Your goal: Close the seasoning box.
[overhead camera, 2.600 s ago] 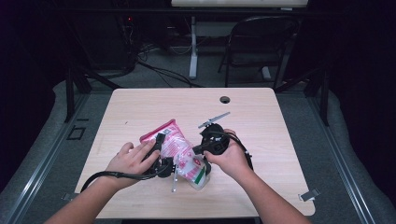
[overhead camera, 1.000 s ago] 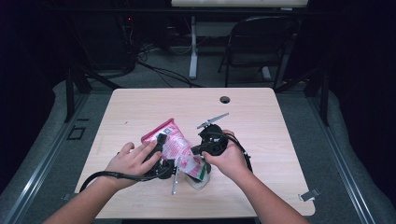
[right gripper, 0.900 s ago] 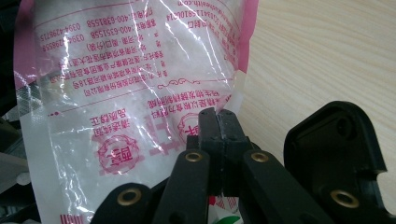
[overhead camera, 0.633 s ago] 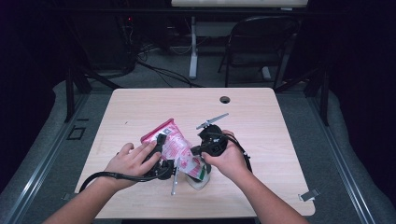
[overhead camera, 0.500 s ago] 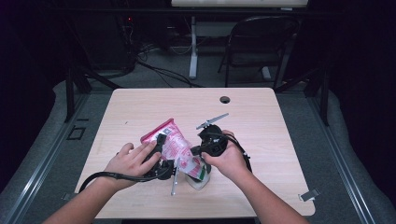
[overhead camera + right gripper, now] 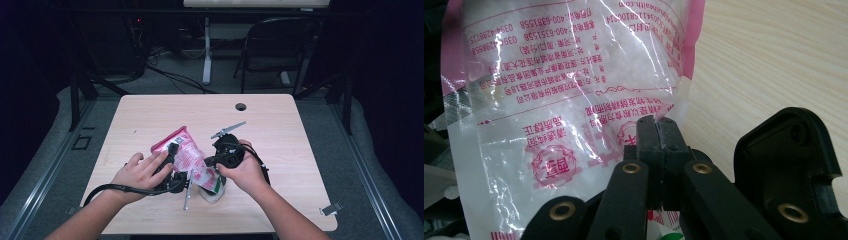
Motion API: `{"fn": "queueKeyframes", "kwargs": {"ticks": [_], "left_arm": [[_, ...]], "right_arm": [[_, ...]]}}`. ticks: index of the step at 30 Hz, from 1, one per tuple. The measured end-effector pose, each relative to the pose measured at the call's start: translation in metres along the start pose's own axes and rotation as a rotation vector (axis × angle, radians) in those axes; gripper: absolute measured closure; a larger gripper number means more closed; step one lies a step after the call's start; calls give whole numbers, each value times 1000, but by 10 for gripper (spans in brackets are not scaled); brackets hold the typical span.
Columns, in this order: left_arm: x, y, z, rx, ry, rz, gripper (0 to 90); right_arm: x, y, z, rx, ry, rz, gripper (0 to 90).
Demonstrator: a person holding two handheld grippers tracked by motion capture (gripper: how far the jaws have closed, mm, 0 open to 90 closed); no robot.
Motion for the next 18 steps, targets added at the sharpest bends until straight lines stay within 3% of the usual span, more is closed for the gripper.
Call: {"fn": "queueKeyframes", "kwargs": {"ticks": [16,18], "left_arm": [[1,-3,-1,-3,1,36,711],[2,-2,0,-6,7,26,711]], "right_arm": [[-1,-1,-1,1,7,-1,900],[-2,0,-1,0,2,0,900]]}}
Point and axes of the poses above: each handheld gripper's, and its own axes: z roughly forward along the jaws, x roughly out of its top, y roughly to its right, the point moved 8 cm from there along z, roughly forward along the jaws, and after that the axes turned 15 degrees about x, right-handed, at the moved point
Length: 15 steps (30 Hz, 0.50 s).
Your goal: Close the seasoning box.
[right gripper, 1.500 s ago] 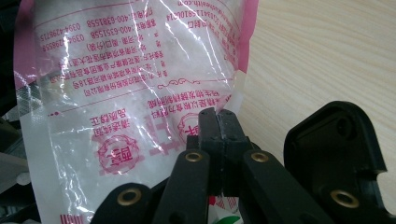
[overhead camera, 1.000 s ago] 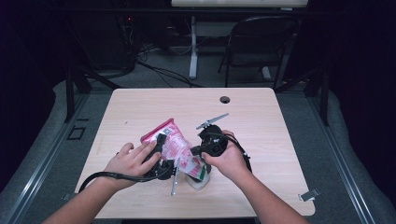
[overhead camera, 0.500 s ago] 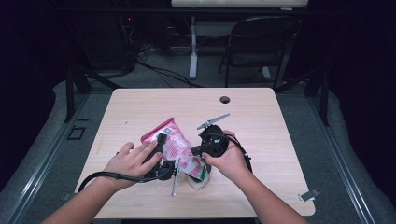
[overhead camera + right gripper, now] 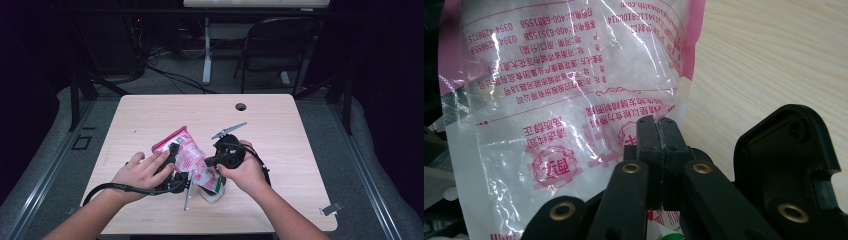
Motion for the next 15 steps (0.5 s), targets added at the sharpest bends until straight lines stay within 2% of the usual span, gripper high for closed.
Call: {"fn": "queueKeyframes", "kwargs": {"ticks": [6,12,15], "left_arm": [[1,-1,0,-8,-1,26,713],[3,1,0,-15,7,16,720],[3,1,0,-14,7,29,722]], "right_arm": [[-2,2,1,1,8,3,900],[-3,4,1,1,6,8,900],[-4,5,0,0,3,8,900]]}}
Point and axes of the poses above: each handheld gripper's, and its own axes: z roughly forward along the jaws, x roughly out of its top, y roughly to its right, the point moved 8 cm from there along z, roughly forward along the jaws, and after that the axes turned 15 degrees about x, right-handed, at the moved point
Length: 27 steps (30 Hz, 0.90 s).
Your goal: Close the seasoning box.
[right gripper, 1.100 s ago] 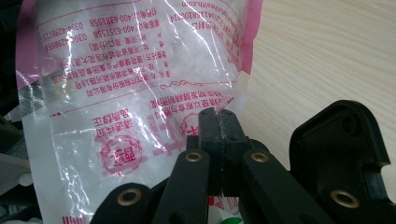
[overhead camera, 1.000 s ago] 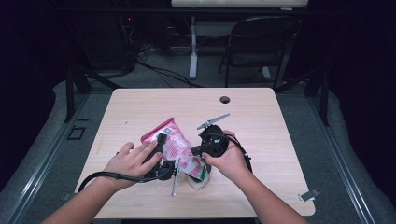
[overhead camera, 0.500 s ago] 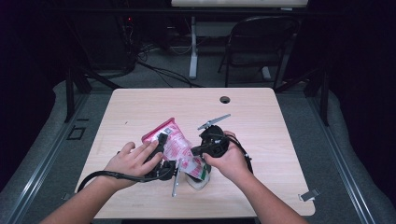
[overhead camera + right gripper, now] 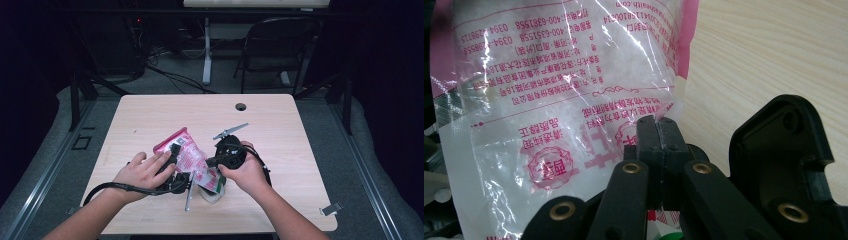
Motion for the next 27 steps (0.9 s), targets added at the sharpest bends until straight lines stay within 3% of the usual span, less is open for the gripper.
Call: {"fn": "queueKeyframes", "kwargs": {"ticks": [12,19,27], "left_arm": [[0,-1,-1,3,4,-5,726],[1,-4,-2,18,8,21,731],[1,-5,-2,23,12,11,738]], "right_arm": [[-1,4,-1,-16,7,3,900],[-2,4,-1,-13,9,5,900],[-2,3,-2,-4,16,11,900]]}}
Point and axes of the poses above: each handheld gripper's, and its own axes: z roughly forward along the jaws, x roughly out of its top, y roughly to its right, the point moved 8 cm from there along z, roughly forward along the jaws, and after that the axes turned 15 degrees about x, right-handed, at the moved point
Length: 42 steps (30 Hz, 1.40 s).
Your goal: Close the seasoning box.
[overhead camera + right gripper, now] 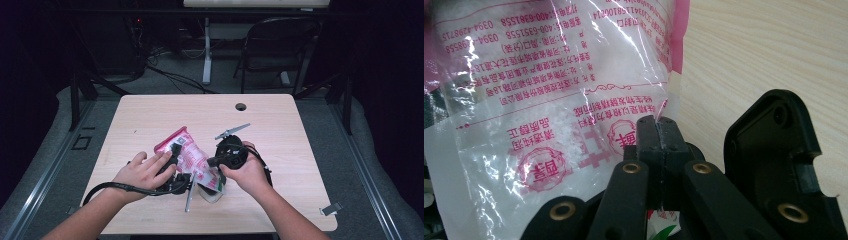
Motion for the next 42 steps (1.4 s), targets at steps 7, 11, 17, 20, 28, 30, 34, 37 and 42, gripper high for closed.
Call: {"fn": "queueKeyframes", "kwargs": {"ticks": [7,11,17,20,28,30,34,37,42], "left_arm": [[1,-3,0,16,2,17,741],[1,-2,-1,-1,1,4,743],[2,-3,-1,5,5,7,745],[2,-4,-1,6,7,13,746],[2,-6,-2,22,10,40,748],[2,-6,-2,23,11,40,748],[2,-7,-2,15,9,39,749],[2,-6,-3,13,9,41,750],[3,-7,-3,25,11,43,750]], "right_arm": [[0,-1,0,2,-4,-5,900],[0,-1,0,2,-2,-2,900],[0,-2,0,2,-2,-8,900],[0,-2,0,3,-4,-8,900],[0,-2,0,0,0,-11,900],[-1,-2,0,0,-1,-10,900],[0,-2,0,0,2,-11,900],[-1,-2,-1,1,-1,-7,900],[-2,-1,-1,0,6,-5,900]]}}
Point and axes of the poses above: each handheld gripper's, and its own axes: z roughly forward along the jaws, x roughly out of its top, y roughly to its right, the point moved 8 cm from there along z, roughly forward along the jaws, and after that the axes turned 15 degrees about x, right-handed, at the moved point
